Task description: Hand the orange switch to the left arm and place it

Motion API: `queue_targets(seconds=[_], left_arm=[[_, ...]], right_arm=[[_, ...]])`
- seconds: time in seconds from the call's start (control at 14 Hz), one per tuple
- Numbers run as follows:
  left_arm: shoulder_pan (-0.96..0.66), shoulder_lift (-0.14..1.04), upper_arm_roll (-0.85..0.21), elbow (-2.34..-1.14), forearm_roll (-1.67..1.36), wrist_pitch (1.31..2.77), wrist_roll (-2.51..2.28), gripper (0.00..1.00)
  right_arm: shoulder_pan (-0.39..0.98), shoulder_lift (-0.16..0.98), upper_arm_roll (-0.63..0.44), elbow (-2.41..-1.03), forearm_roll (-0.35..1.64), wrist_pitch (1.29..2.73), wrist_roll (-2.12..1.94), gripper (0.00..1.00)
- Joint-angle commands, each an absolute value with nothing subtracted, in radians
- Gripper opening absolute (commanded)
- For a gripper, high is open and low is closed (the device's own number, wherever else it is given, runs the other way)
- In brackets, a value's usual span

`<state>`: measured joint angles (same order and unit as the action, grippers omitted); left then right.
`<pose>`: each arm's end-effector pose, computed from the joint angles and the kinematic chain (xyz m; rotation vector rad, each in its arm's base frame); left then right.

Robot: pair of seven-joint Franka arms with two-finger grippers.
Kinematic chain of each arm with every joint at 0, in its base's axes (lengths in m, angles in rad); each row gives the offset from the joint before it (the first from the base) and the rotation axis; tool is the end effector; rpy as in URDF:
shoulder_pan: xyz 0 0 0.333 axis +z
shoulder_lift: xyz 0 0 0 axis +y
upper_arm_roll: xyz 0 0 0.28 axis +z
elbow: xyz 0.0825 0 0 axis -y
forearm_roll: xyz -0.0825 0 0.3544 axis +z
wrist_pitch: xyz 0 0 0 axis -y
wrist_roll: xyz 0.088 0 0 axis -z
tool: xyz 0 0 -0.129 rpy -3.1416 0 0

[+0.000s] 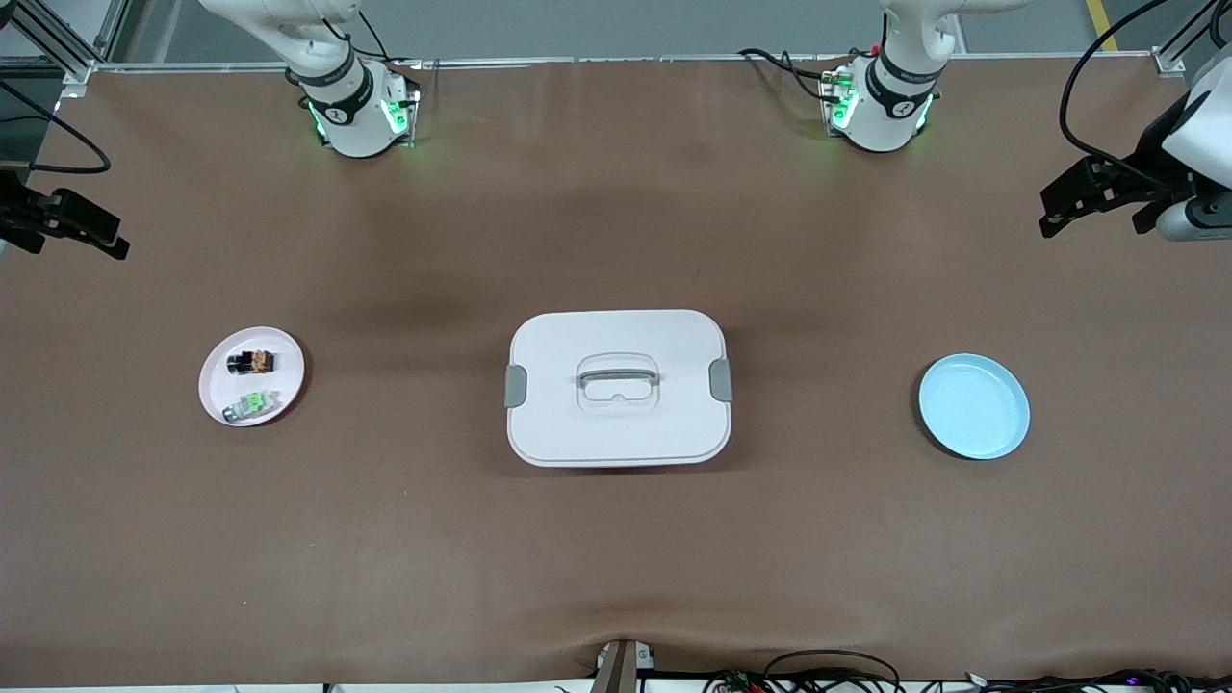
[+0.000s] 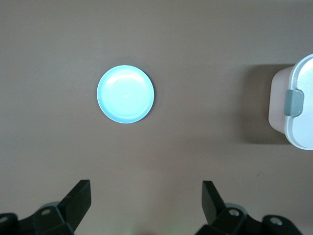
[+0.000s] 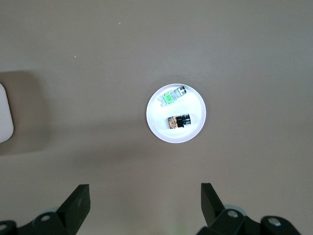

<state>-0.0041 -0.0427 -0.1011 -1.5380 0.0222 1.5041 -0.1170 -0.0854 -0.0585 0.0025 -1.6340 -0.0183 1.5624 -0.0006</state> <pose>0.5042 -0.0513 0.5970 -3.1161 -0.0210 -0.0179 0.5051 -0.0443 0.5681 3.1210 -0.1286 -0.0216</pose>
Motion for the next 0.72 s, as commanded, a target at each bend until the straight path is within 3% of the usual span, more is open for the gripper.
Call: queue_targets(seconds=[0.0,0.65], left_arm=[[-0.008,-0.035,-0.104,-1.514,0.023,1.483,-0.109,1.00],[-0.014,-0.023,-0.106,-1.513,0.026,1.483,-0.109,1.00]], right_arm=[[-0.086,-0.049,0.003,-1.614,-0.009,1.548,0.000,1.00],[-0.095,-0.011,0.002,-1.626,-0.011,1.519,-0.006,1.00]])
